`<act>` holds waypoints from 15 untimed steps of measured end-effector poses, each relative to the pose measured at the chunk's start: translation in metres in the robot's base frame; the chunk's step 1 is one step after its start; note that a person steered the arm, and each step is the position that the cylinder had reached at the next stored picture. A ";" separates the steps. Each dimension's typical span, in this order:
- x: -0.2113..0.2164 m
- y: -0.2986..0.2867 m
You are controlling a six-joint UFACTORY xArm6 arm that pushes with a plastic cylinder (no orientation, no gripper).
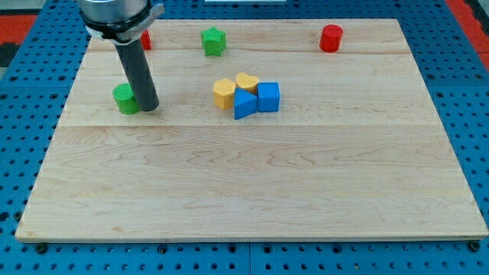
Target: Slide the yellow heart to the right side of the cube
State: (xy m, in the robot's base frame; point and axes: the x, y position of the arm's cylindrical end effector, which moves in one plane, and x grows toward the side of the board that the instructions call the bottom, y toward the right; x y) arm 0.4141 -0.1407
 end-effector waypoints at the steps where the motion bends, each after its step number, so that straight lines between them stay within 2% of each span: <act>1: 0.013 0.028; 4: 0.013 0.029; 6: -0.035 0.074; 8: -0.038 0.172; 11: -0.040 0.163; 12: -0.069 0.204; 14: -0.075 0.154; 15: -0.098 0.195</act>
State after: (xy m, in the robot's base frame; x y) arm 0.3160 0.0547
